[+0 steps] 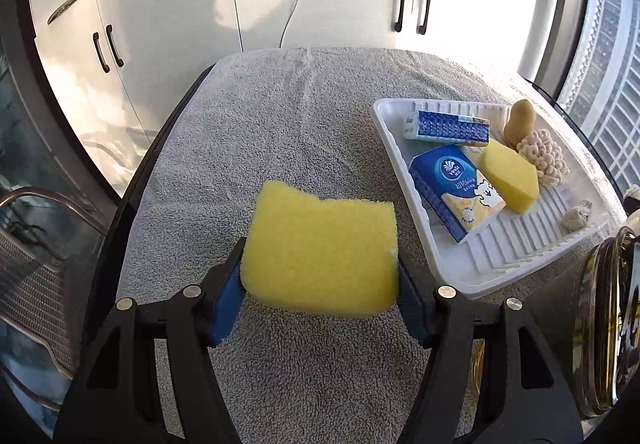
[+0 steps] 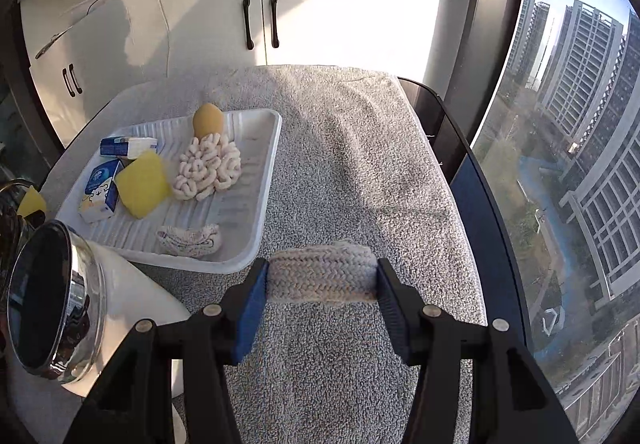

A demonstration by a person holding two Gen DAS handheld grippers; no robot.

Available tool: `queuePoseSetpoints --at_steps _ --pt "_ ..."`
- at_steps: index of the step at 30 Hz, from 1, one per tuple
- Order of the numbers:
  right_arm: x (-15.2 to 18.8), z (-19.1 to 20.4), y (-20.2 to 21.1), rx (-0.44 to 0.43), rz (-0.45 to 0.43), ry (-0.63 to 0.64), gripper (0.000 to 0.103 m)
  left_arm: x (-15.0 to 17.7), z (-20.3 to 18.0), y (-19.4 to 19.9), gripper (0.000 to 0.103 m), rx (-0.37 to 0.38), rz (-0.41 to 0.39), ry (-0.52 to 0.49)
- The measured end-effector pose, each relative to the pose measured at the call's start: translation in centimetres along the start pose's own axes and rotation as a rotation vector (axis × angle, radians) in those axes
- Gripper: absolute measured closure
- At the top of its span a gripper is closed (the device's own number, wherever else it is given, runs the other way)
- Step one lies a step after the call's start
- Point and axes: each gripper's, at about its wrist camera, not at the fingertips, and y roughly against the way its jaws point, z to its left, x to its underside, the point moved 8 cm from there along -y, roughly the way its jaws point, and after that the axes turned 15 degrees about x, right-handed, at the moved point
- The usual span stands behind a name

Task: Organize soft objects
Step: 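Carry the yellow sponge and knitted pad over the white tray with both tools, then open the right tool to drop the pad while the left tool releases the sponge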

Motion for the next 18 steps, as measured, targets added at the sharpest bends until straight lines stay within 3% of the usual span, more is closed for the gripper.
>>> queuePoseSetpoints --at_steps 6,12,15,18 --pt "-2.7 1.3 -2.4 -0.054 0.001 0.048 0.047 -2.5 -1.3 -2.5 0.039 0.047 0.025 -0.042" --pt "-5.4 4.1 -3.2 -0.204 0.008 0.091 0.047 -5.1 -4.2 -4.2 0.038 0.122 0.035 -0.136" --pt "-6.3 5.9 -3.5 -0.239 0.012 0.133 0.047 -5.5 -5.9 -5.8 0.038 0.211 0.096 -0.162" --pt "-6.4 7.7 -3.9 -0.284 0.046 0.168 0.047 -5.5 -6.7 -6.8 0.038 0.225 0.114 -0.17"
